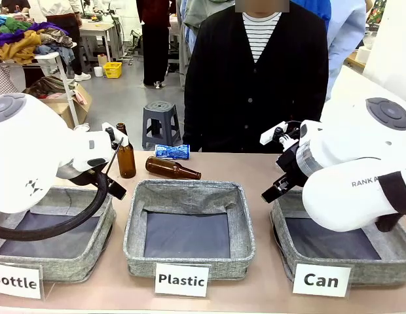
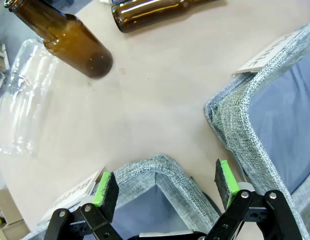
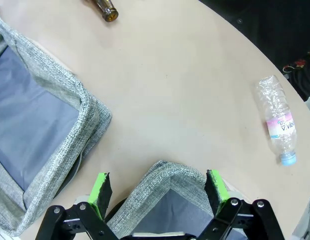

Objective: Sort the can waste into the basket.
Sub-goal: Pick up the can waste from the table and place it in the right Fabric basket.

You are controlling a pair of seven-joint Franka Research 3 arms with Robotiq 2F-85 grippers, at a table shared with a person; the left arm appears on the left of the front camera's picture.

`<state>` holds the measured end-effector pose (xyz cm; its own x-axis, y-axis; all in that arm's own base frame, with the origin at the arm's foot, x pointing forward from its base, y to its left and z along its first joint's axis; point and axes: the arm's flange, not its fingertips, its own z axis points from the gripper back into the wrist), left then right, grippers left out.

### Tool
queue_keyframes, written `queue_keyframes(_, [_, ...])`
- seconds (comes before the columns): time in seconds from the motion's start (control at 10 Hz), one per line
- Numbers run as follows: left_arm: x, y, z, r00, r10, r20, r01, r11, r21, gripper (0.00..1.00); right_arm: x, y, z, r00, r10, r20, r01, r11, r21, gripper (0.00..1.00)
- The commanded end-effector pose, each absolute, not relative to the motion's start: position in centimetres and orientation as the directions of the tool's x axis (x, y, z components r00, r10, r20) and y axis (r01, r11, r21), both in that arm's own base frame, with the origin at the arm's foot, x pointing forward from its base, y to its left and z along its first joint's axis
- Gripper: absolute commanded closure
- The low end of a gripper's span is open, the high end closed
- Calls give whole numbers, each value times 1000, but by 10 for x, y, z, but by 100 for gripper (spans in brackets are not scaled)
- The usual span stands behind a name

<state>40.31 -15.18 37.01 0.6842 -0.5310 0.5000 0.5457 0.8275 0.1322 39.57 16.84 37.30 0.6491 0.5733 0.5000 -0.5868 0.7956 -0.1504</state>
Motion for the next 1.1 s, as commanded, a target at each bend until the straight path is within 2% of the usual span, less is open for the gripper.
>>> queue_keyframes(0.0, [388, -151, 394, 656, -539, 528, 585, 805, 95, 0, 381, 169, 407, 639, 587, 498, -628, 772, -104, 0])
queue_keyframes(0.1, [366, -145, 423, 652, -520, 552, 603, 797, 39, 0, 363, 167, 437, 648, 531, 547, -622, 783, -23, 0])
queue_keyframes(0.2, [342, -134, 452, 675, -452, 583, 599, 797, -76, 0, 345, 159, 468, 718, 418, 556, -542, 837, 70, 0])
queue_keyframes(0.3, [310, -112, 478, 697, -413, 586, 616, 764, -194, 0, 322, 140, 496, 751, 339, 566, -518, 834, 189, 0])
queue_keyframes(0.5, [265, -57, 489, 637, -411, 652, 715, 631, -301, 0, 293, 73, 516, 763, 228, 605, -541, 737, 404, 0])
queue_keyframes(0.6, [253, -17, 485, 626, -375, 683, 739, 566, -366, 0, 286, 32, 513, 778, 122, 616, -523, 668, 529, 0])
queue_keyframes(0.7, [257, 36, 473, 674, -242, 698, 698, 518, -494, 0, 279, -17, 501, 787, -35, 616, -489, 572, 658, 0])
queue_keyframes(1.0, [272, 147, 395, 784, 162, 599, 490, 429, -759, 0, 268, -116, 442, 769, -369, 521, -363, 419, 832, 0])
